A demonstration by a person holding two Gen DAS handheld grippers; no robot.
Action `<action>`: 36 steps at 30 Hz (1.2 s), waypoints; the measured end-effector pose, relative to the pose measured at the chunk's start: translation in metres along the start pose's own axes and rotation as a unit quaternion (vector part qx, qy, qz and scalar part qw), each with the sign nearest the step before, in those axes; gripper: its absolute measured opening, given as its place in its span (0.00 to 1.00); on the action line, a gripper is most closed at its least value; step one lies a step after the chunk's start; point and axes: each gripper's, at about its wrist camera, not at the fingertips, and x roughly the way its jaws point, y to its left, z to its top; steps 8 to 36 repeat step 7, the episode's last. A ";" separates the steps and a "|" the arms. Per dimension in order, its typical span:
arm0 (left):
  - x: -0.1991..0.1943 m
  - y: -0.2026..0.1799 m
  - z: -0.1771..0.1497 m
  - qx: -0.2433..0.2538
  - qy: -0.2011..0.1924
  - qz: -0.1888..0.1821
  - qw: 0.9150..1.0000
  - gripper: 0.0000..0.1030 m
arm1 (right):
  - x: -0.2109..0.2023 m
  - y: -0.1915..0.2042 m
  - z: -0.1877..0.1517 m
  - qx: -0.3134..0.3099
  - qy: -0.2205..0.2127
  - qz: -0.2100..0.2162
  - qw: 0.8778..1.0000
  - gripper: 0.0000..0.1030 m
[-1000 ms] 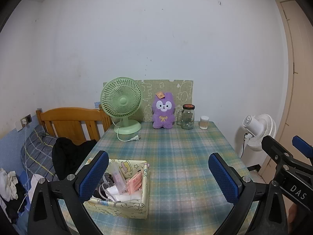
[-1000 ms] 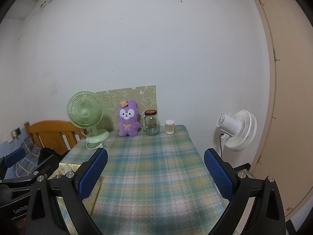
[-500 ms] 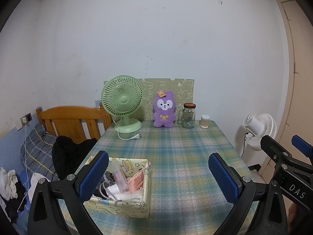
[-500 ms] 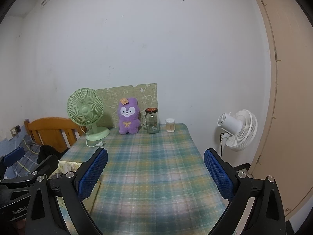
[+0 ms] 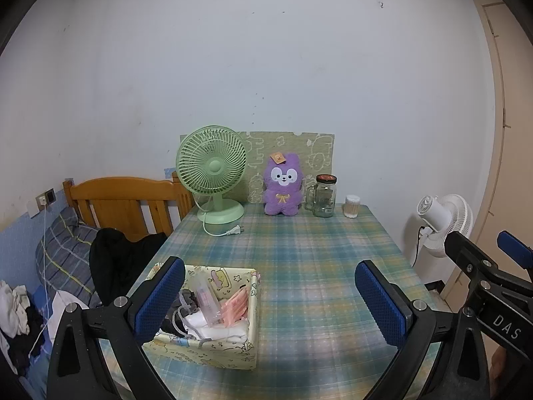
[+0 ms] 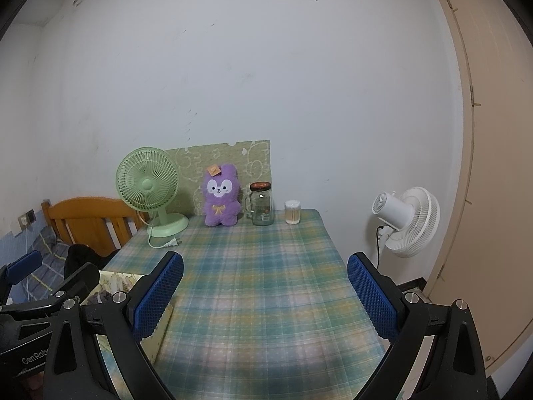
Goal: Organize soft objects
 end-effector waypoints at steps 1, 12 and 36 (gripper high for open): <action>0.000 0.000 0.000 0.000 0.000 0.000 1.000 1.00 | 0.000 0.000 -0.001 0.000 0.001 0.000 1.000 0.97; 0.001 0.001 -0.001 0.002 0.000 -0.003 1.000 1.00 | 0.004 0.001 -0.001 -0.002 0.005 -0.004 1.000 0.97; 0.001 0.001 -0.001 0.002 0.000 -0.003 1.000 1.00 | 0.004 0.001 -0.001 -0.002 0.005 -0.004 1.000 0.97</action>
